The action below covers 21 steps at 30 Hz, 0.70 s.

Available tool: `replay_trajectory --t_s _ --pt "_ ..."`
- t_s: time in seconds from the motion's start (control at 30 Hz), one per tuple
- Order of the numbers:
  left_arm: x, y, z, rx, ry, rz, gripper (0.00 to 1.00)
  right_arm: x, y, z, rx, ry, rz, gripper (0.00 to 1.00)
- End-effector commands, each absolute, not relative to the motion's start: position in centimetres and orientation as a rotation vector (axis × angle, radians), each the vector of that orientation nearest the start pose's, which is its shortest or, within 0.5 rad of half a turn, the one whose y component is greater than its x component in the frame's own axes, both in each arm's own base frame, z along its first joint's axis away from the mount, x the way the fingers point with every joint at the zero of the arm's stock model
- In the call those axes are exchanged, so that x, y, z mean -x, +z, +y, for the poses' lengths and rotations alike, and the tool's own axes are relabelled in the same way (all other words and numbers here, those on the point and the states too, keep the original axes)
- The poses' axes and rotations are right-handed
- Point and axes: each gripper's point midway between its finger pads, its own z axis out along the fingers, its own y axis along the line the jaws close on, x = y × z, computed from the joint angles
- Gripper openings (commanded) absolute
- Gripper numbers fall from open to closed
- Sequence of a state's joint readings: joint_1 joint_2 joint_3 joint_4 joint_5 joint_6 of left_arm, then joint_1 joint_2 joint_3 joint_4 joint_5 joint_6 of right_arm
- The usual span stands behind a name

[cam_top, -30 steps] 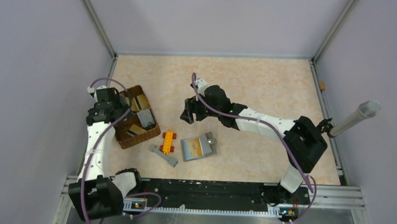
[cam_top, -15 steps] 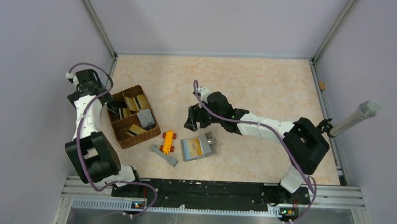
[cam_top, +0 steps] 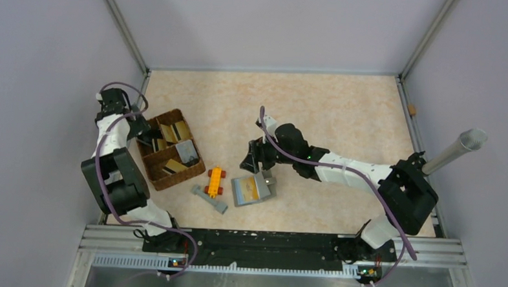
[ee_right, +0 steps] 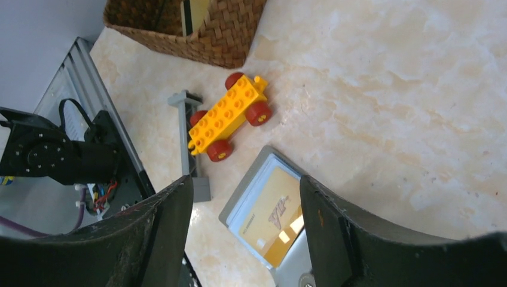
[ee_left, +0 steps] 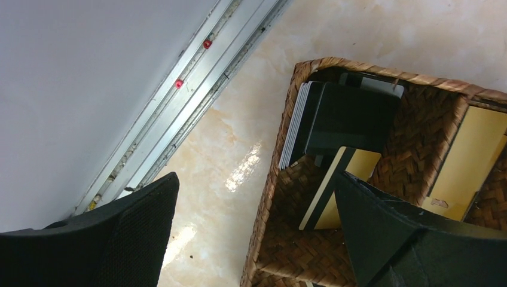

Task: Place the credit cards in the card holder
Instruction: Pick up the credit card from the storage box.

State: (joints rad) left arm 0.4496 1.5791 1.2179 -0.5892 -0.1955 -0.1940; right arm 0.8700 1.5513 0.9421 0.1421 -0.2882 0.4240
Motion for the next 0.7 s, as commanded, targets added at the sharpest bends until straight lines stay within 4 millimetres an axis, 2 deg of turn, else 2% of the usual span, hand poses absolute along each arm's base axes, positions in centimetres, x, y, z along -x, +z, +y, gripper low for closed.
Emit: replay_trajectory --t_s 0.0,0.47,0.67 --pt "-34.4 12.6 20.2 0.864 0.375 2.359 0.97 -23.5 16.5 38.3 0.658 1.113 2.038 0.64" --pt "-34.4 11.2 21.7 0.894 0.442 2.4 0.86 -22.8 16.6 38.4 0.639 1.177 2.038 0.62" --pt "-34.7 10.5 21.8 0.885 0.441 2.43 0.84 -22.6 16.7 38.4 0.637 1.191 2.035 0.61"
